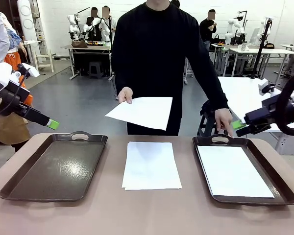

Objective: Sort the A4 documents.
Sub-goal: Receive the A4 Paper.

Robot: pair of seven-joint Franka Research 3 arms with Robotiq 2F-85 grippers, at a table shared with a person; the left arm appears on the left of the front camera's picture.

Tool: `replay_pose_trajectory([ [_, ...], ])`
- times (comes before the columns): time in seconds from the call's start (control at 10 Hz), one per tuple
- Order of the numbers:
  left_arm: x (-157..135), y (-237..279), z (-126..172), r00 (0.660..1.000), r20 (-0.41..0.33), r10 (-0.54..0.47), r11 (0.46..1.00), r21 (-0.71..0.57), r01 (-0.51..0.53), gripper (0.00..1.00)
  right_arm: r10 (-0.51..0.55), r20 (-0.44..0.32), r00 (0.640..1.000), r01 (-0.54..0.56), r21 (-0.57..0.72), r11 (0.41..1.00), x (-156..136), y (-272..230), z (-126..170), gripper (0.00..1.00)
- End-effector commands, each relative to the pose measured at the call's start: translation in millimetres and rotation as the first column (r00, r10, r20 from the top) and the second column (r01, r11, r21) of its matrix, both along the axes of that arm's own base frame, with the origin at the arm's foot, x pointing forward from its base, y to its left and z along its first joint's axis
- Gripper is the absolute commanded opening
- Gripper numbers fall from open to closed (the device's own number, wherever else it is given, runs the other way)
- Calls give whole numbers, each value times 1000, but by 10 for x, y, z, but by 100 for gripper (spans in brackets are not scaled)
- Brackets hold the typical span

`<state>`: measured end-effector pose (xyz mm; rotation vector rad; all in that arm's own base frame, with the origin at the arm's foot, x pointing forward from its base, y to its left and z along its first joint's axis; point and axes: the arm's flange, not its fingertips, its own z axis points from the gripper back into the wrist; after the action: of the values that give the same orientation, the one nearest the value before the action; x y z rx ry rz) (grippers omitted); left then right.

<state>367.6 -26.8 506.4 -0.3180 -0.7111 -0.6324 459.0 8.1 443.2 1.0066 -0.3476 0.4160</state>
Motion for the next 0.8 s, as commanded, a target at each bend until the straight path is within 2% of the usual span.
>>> replay_pose_trajectory([
  [0.0, 5, 12, -4, 1000, -1, 1, 1000, -3, -1, 100, -96, -138, 986, 115, 140, 983, 170, 129, -33, 100],
  [0.3, 5, 12, -4, 1000, -1, 1, 1000, -3, -1, 100, -119, -236, 964, 167, 193, 967, 404, 570, -236, 100],
  [0.7, 5, 12, -4, 1000, -1, 1, 1000, -3, -1, 100, -93, -351, 932, 187, 243, 952, 696, 1122, -398, 100],
])
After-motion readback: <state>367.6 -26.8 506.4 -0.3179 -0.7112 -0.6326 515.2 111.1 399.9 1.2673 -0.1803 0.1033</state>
